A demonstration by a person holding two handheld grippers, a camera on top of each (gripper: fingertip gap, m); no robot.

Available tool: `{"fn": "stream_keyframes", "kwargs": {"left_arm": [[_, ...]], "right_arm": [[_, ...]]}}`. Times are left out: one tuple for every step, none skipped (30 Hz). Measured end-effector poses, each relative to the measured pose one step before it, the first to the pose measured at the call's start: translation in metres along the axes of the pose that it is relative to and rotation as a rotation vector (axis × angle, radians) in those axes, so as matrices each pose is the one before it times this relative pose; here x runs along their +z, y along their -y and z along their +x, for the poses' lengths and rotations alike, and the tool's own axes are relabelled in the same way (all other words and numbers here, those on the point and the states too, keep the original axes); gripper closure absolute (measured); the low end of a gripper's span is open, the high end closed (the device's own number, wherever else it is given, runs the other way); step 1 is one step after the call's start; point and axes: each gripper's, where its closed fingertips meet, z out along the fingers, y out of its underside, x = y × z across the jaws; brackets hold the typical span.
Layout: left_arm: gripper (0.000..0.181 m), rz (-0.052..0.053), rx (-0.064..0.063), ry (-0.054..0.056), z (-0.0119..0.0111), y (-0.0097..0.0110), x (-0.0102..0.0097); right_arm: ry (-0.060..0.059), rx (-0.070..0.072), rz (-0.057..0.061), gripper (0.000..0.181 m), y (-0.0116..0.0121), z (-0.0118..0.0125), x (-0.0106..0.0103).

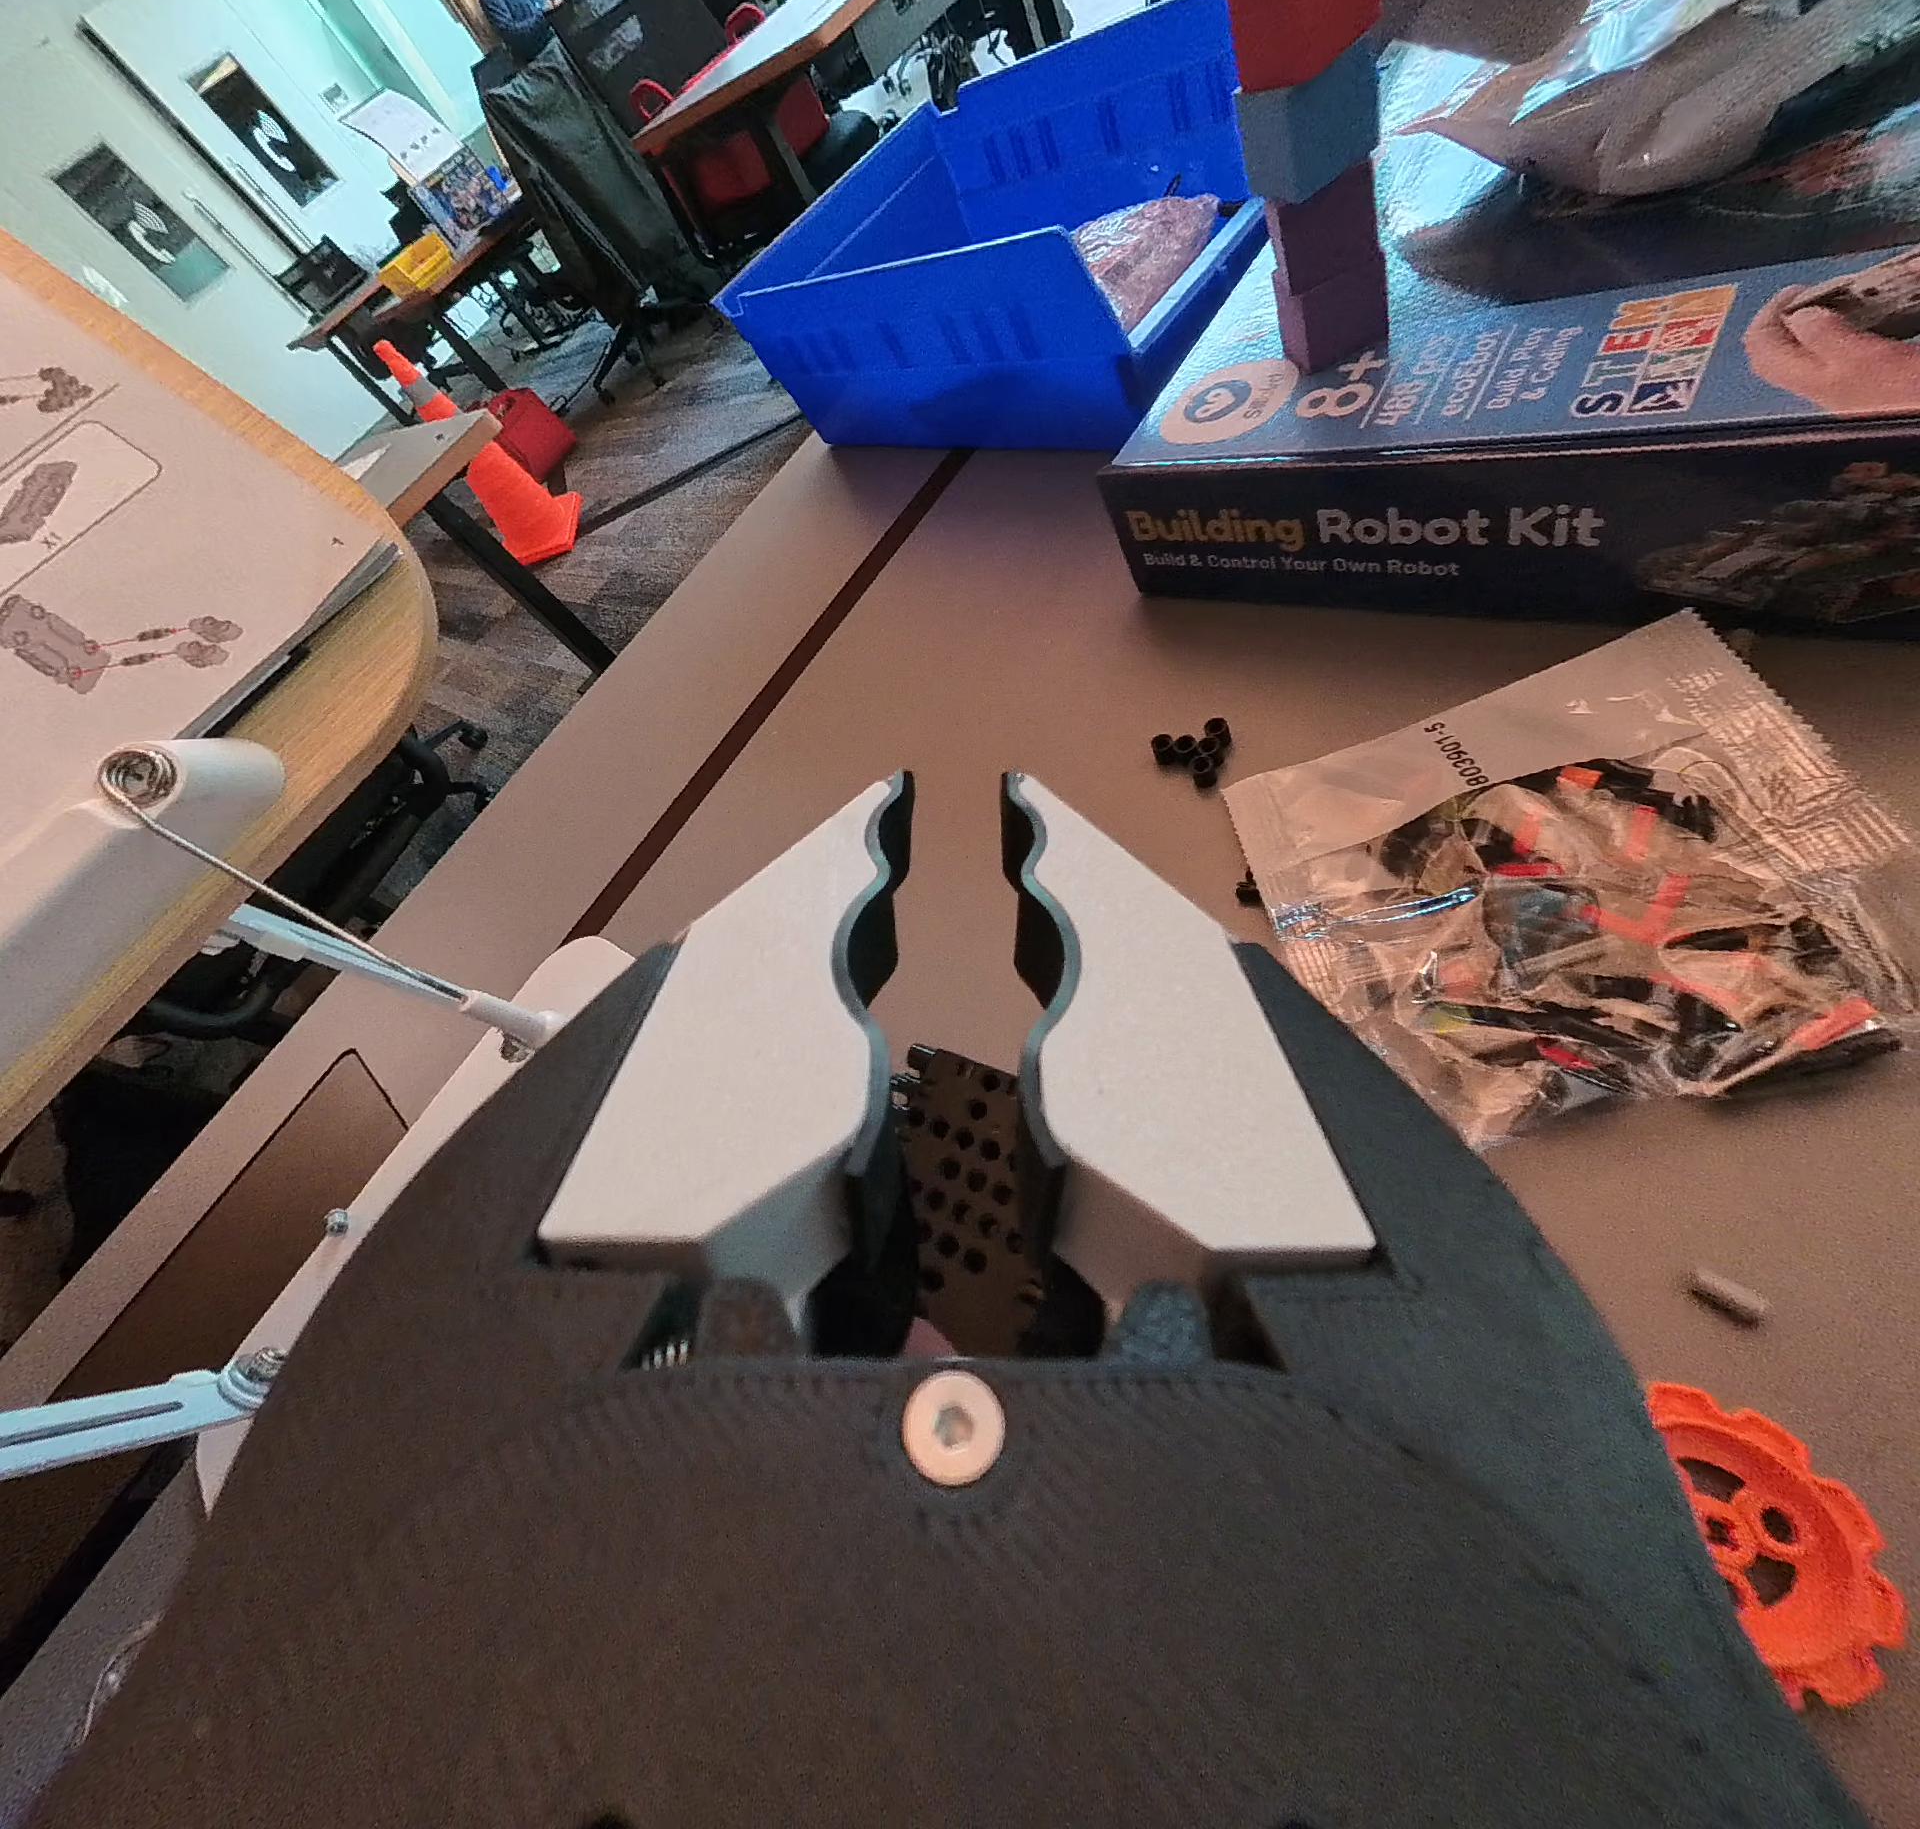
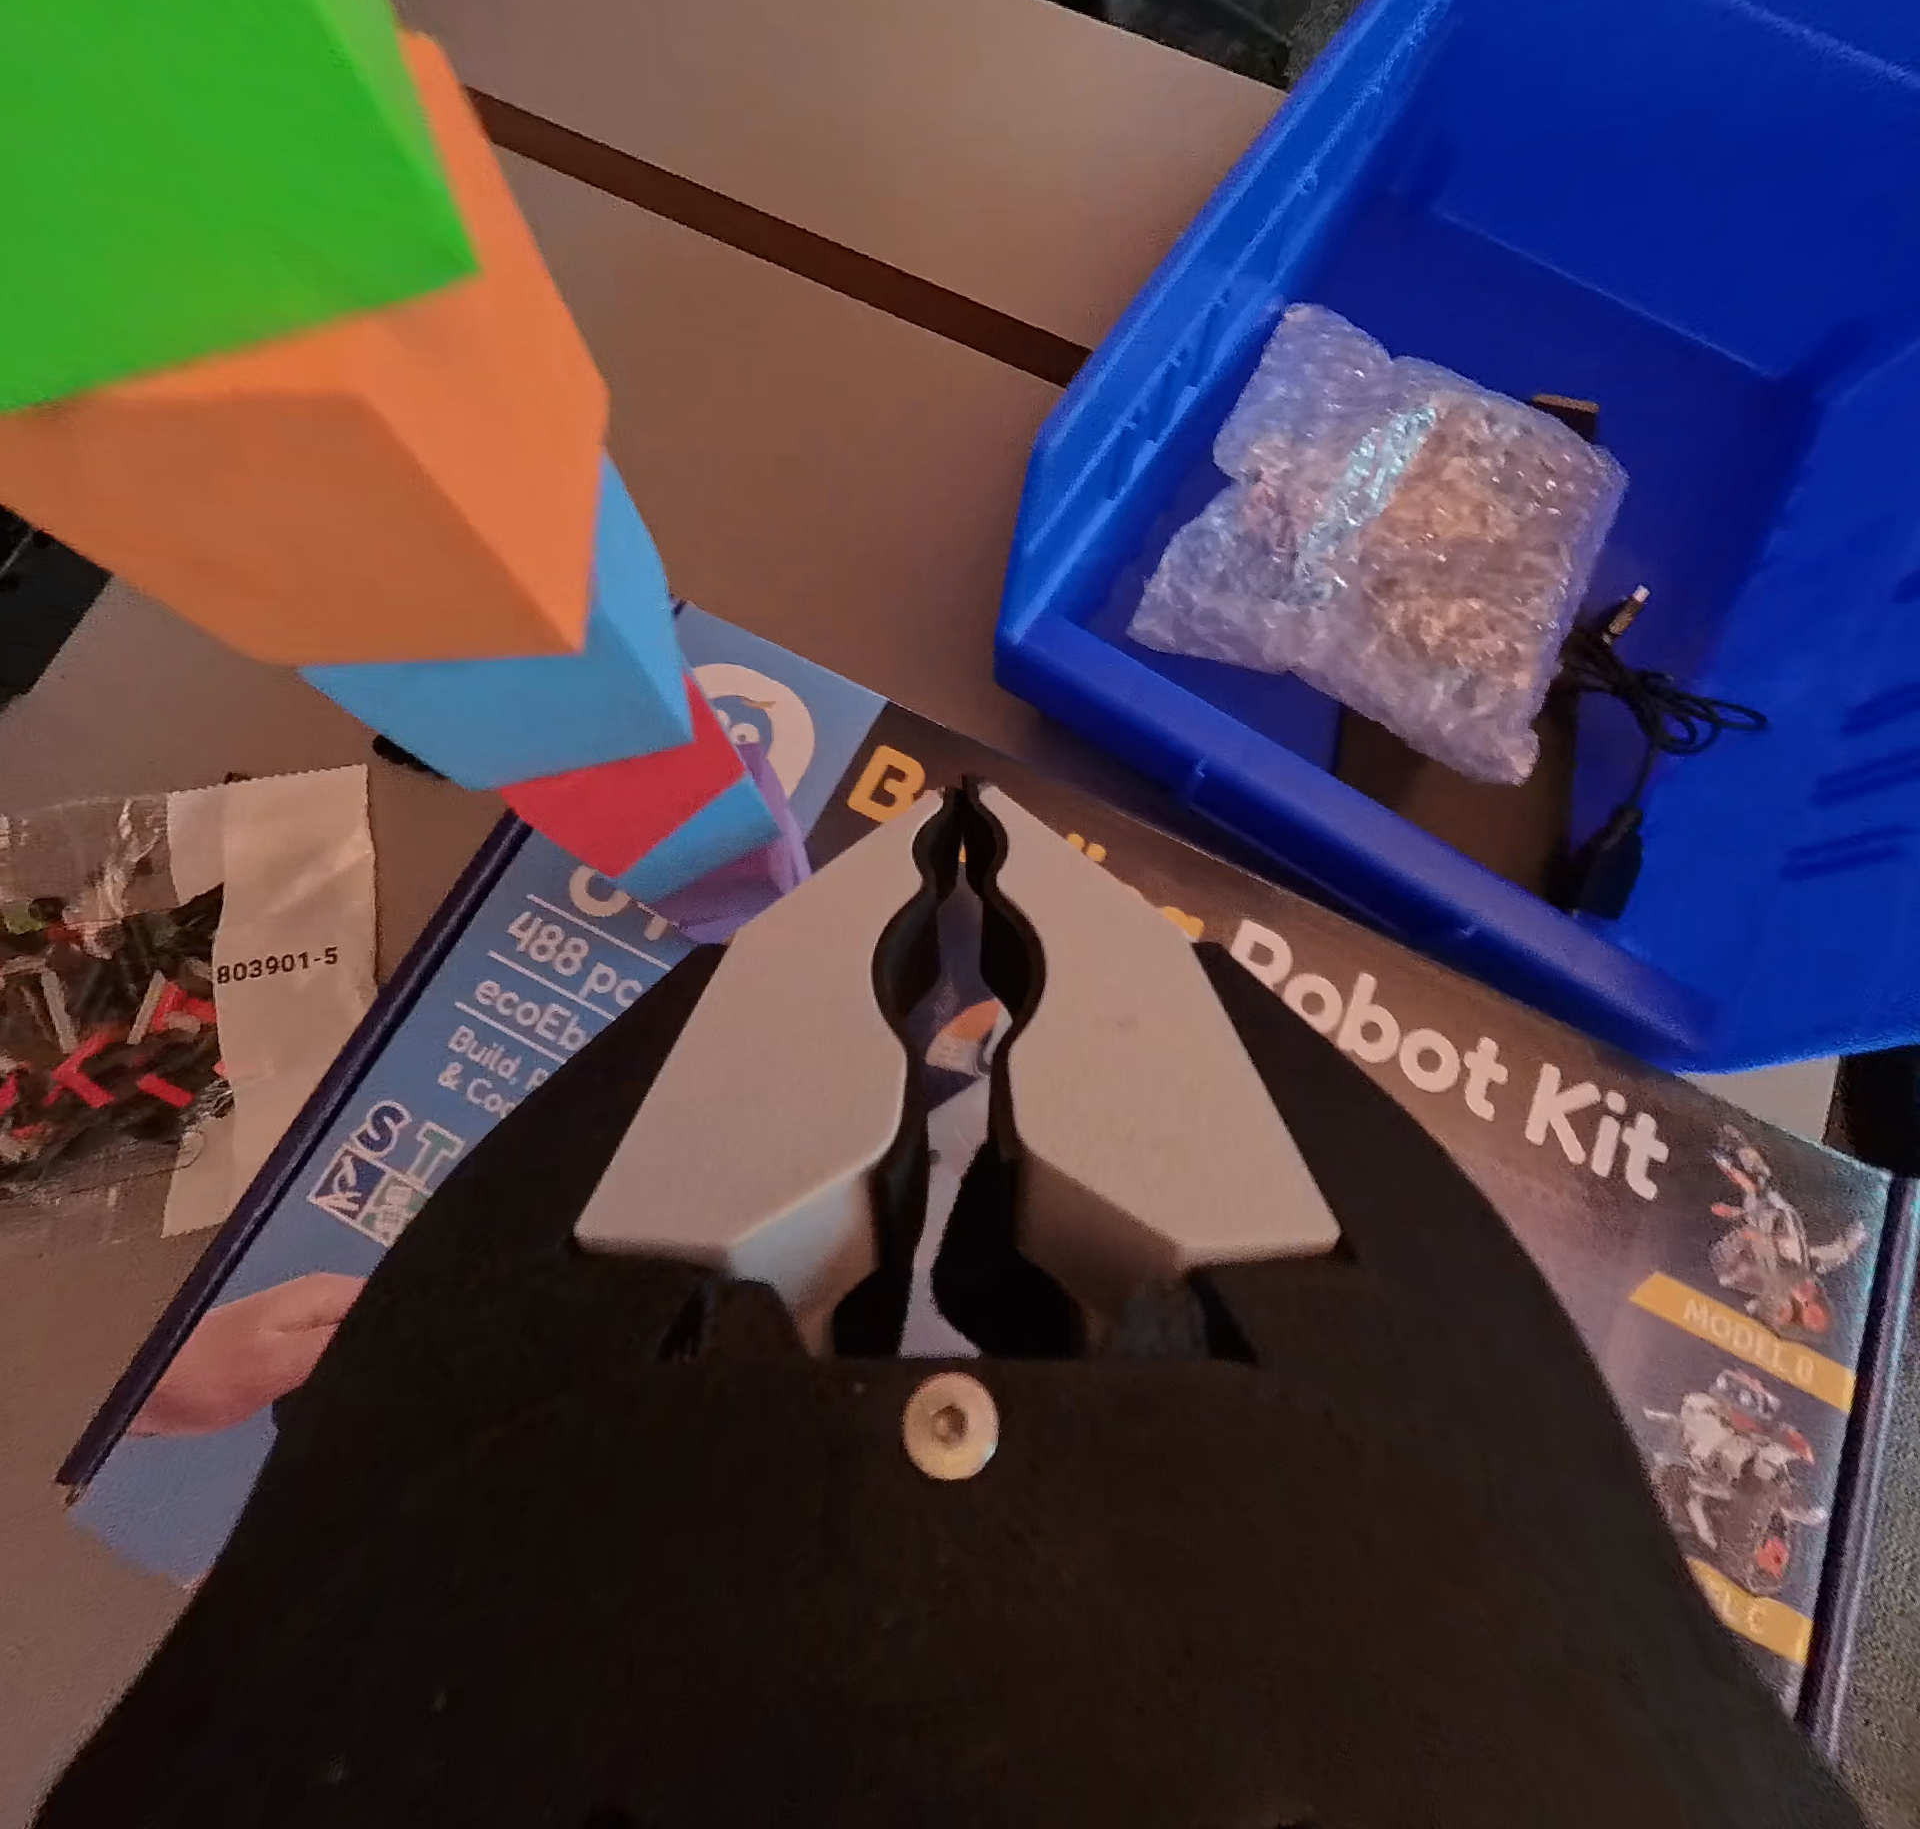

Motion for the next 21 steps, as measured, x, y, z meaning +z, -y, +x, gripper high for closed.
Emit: {"fn": "stream_keyframes", "kwargs": {"left_arm": [[0.166, -0.0012, -0.0021, 0.0047, -0.00103, -0.00038, 0.00035], [0.166, -0.0007, -0.0021, 0.0041, -0.00072, -0.00030, 0.00044], [0.166, -0.0003, -0.0007, 0.0045, -0.00063, -0.00022, 0.00021], [0.166, -0.0011, 0.0007, 0.0041, -0.00053, -0.00021, 0.00028], [0.166, -0.0012, 0.0017, 0.0029, -0.00030, -0.00022, 0.00009], [0.166, -0.0021, 0.0034, 0.0029, -0.00015, -0.00041, 0.00012], [0.166, -0.0029, 0.0042, 0.0038, -0.00031, -0.00058, 0.00019], [0.167, -0.0021, 0.0029, 0.0030, -0.00028, -0.00035, 0.00017], [0.167, -0.0003, 0.0003, 0.0004, 0.00013, -0.00006, 0.00025], [0.167, 0.0003, -0.0005, -0.0008, 0.00034, 0.00008, 0.00017], [0.167, -0.0007, 0.0012, 0.0004, 0.00019, -0.00009, 0.00014], [0.167, -0.0019, 0.0026, 0.0018, -0.00004, -0.00040, 0.00021], [0.167, -0.0021, 0.0030, 0.0021, -0.00007, -0.00026, -0.00004], [0.167, -0.0013, 0.0016, 0.0024, -0.00040, -0.00027, -0.00006], [0.167, 0.0004, -0.0010, 0.0015, -0.00048, 0.00011, -0.00029], [0.167, 0.0005, -0.0016, 0.0026, -0.00105, -0.00007, -0.00046], [0.167, -0.0001, -0.0016, 0.0057, -0.00194, -0.00028, -0.00080], [0.167, 0.0014, -0.0055, 0.0045, -0.00225, -0.00014, -0.00106], [0.167, 0.0026, -0.0083, 0.0033, -0.00246, -0.00017, -0.00106], [0.167, 0.0032, -0.0081, 0.0043, -0.00260, -0.00004, -0.00132], [0.167, 0.0021, -0.0072, 0.0057, -0.00293, -0.00028, -0.00127]], "right_arm": [[0.0076, -0.0095, -0.0004, 0.181, 0.00199, -0.00334, 0.00095], [0.0085, -0.0051, 0.0012, 0.181, 0.00168, -0.00313, 0.00079], [0.0115, -0.0050, 0.0013, 0.181, 0.00107, -0.00342, 0.00072], [0.0099, -0.0050, 0.0021, 0.181, 0.00071, -0.00313, 0.00040], [0.0063, -0.0040, 0.0026, 0.181, 0.00047, -0.00253, 0.00026], [0.0045, -0.0046, 0.0027, 0.181, 0.00025, -0.00229, 0.00001], [0.0059, -0.0064, 0.0037, 0.181, 0.00034, -0.00259, -0.00013], [0.0065, -0.0067, 0.0050, 0.181, 0.00055, -0.00289, -0.00032], [0.0042, -0.0061, 0.0037, 0.181, 0.00054, -0.00261, -0.00053], [0.0026, -0.0071, 0.0030, 0.181, 0.00067, -0.00268, -0.00064], [0.0040, -0.0084, 0.0044, 0.181, 0.00096, -0.00309, -0.00062], [0.0057, -0.0072, 0.0041, 0.181, 0.00087, -0.00343, -0.00056], [0.0066, -0.0065, 0.0028, 0.181, 0.00083, -0.00362, -0.00033], [0.0061, -0.0089, 0.0026, 0.181, 0.00075, -0.00373, -0.00013], [0.0060, -0.0110, 0.0023, 0.181, 0.00074, -0.00389, -0.00014], [0.0046, -0.0097, 0.0010, 0.181, 0.00062, -0.00368, -0.00018], [0.0045, -0.0084, 0.0001, 0.181, 0.00057, -0.00352, -0.00031], [0.0057, -0.0086, 0.0019, 0.181, 0.00090, -0.00358, -0.00058], [0.0051, -0.0082, 0.0053, 0.181, 0.00148, -0.00335, -0.00100], [0.0017, -0.0055, 0.0076, 0.181, 0.00176, -0.00251, -0.00135], [-0.0004, -0.0010, 0.0078, 0.181, 0.00170, -0.00158, -0.00170]]}}
